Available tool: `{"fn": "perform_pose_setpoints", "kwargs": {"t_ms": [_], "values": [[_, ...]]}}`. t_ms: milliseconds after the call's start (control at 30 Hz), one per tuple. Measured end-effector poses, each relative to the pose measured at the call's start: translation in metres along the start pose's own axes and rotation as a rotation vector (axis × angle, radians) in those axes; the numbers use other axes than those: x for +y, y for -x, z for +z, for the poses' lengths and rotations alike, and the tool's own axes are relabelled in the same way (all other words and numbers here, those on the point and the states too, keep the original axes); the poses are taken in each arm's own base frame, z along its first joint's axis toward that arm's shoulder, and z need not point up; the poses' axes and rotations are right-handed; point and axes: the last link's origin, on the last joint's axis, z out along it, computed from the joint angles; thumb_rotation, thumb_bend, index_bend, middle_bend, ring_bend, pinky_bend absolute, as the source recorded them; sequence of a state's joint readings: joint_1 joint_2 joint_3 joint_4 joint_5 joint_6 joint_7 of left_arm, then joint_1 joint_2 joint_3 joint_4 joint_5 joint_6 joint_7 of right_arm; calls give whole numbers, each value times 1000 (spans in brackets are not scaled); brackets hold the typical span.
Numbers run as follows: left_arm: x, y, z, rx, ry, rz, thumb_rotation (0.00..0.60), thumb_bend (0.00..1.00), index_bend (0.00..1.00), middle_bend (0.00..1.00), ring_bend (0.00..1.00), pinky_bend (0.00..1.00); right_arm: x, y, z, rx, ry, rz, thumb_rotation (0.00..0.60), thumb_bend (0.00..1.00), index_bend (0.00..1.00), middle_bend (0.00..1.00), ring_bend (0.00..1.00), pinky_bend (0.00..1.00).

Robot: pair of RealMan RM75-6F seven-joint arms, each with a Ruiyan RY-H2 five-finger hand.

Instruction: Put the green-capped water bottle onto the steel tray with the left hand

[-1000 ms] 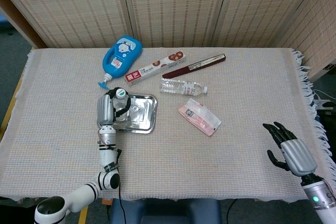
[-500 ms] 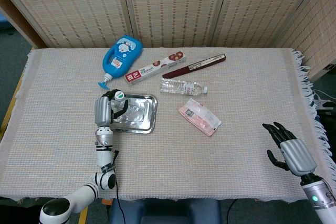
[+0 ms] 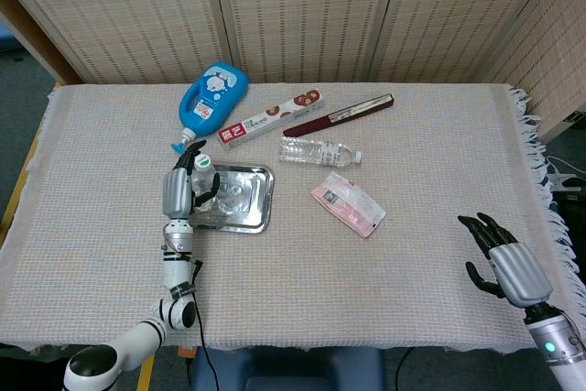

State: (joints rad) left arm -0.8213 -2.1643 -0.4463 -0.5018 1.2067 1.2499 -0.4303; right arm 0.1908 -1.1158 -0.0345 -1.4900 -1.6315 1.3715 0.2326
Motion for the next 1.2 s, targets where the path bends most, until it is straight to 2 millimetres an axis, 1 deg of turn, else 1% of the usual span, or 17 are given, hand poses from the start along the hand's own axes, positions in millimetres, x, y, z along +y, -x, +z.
{"fn": "perform_pose_setpoints", "kwargs": {"t_ms": [67, 300, 600, 933, 1200], "values": [[-1, -2, 1, 2, 1, 10, 600, 470, 3, 0, 71, 308, 0, 0, 0, 0, -1, 1, 600, 252, 7, 94, 0, 201], [-4, -13, 2, -2, -8, 23, 600, 447, 0, 0, 2, 292, 0, -1, -1, 5, -3, 2, 600, 252, 7, 94, 0, 201], [4, -26, -4, -21, -7, -2, 600, 437, 0, 0, 0, 292, -1, 0, -1, 2, -7, 2, 600, 252, 7, 94, 0, 201], [13, -30, -6, -22, -2, -13, 600, 420, 0, 0, 0, 292, -1, -1, -2, 3, -8, 4, 600, 252, 7, 94, 0, 201], [7, -29, -10, -49, -43, -1, 600, 405, 0, 0, 0, 293, -1, -1, -2, 4, -9, 7, 600, 252, 7, 94, 0, 201]]}}
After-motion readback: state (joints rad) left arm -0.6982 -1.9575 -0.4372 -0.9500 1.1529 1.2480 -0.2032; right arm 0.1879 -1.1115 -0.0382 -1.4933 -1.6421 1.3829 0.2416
